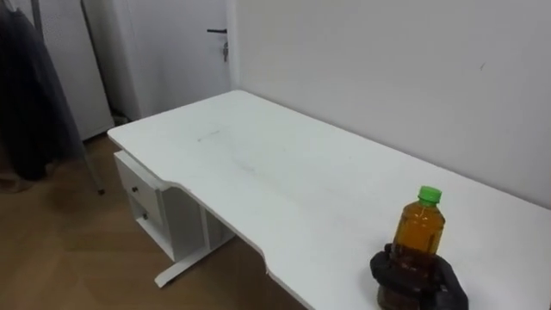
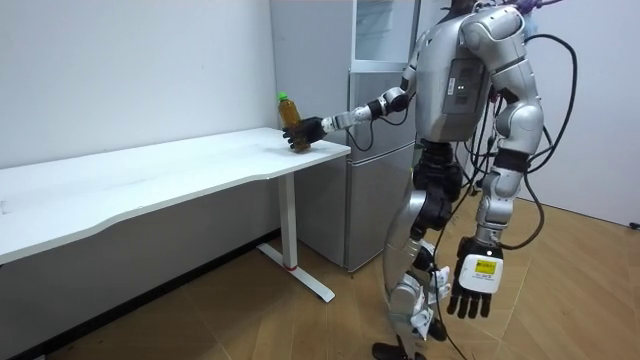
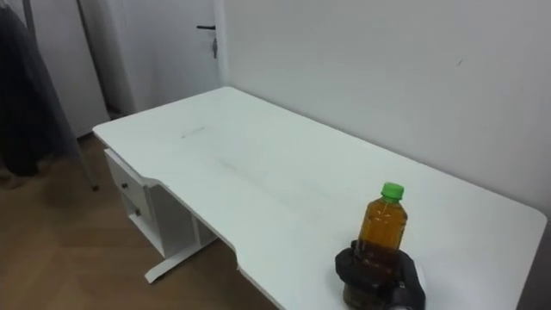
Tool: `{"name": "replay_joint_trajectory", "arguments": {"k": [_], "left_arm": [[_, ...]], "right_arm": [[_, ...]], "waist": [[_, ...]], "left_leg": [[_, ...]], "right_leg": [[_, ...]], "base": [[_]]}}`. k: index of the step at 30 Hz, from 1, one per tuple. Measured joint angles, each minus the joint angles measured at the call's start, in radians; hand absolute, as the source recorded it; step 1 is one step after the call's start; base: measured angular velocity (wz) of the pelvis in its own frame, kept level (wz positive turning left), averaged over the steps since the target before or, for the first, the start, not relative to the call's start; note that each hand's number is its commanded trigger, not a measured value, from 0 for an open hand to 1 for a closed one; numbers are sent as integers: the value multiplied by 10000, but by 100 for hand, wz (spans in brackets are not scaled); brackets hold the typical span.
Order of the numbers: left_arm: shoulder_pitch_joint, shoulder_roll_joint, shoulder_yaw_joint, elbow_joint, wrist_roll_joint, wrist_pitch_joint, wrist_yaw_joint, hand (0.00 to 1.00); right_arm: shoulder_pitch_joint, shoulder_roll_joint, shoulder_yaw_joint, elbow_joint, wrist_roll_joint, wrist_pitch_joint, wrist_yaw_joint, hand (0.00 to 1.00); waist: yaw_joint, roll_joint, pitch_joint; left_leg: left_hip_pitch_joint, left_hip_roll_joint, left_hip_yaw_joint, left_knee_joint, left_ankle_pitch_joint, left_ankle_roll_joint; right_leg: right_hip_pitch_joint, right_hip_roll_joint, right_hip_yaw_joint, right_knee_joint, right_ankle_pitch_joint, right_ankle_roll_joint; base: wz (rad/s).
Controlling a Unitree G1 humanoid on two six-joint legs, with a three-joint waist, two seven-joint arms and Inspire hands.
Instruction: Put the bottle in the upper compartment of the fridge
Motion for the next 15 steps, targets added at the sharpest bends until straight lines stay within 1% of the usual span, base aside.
{"name": "replay_joint_trajectory", "arguments": {"k": [3, 5, 8, 9, 10, 12, 14, 15], "left_arm": [[-42, 85, 5, 10, -26, -18, -2, 0], [-46, 114, 104, 7, 1, -18, -57, 0], [-128, 101, 420, 10, 152, -20, -215, 0], [-174, 96, 512, 15, 223, -19, -234, 0], [-289, 95, 624, 22, 221, -20, -243, 0], [-447, 97, 696, 55, 215, -29, -235, 0], [-678, 98, 701, 212, 221, -24, -200, 0], [-687, 97, 702, 210, 221, -25, -198, 0]], "right_arm": [[2, -13, 173, -138, -48, 106, 237, 100], [139, -66, 314, -564, -132, 433, 564, 100], [337, -113, 351, -1120, -211, 704, 1062, 100], [344, -128, 353, -1168, -252, 718, 1164, 100], [343, -182, 354, -1221, -425, 722, 1359, 100], [344, -236, 354, -1434, -520, 766, 1546, 100], [357, -293, 350, -1867, -658, 814, 1802, 100], [384, -312, 348, -2025, -737, 849, 1836, 100]], "waist": [[-163, -28, -13], [-406, -32, -11], [-555, -40, -6], [-595, -45, -3], [-718, -55, -4], [-810, -54, -3], [-1077, -58, -5], [-1134, -60, -7]], "left_leg": [[49, 20, 168, -86, 13, 22], [139, 22, 324, -181, 33, 56], [296, 59, 599, -295, 36, 77], [341, 59, 643, -339, 44, 90], [428, 60, 731, -385, 51, 102], [512, 84, 828, -431, 48, 114], [542, 87, 866, -507, 43, 124], [566, 89, 891, -527, 46, 129]], "right_leg": [[-91, -68, 362, 30, 1, 1], [-123, -108, 548, 48, 3, 6], [-183, -151, 728, 190, 2, 23], [-173, -155, 746, 191, 4, 26], [-158, -158, 863, 207, 7, 31], [-152, -154, 977, 214, 21, 50], [-144, -154, 1019, 215, 35, 61], [-150, -149, 1073, 215, 40, 65]], "base": [[-16], [-18], [-27], [-23], [-21], [-20], [-8], [-11]]}}
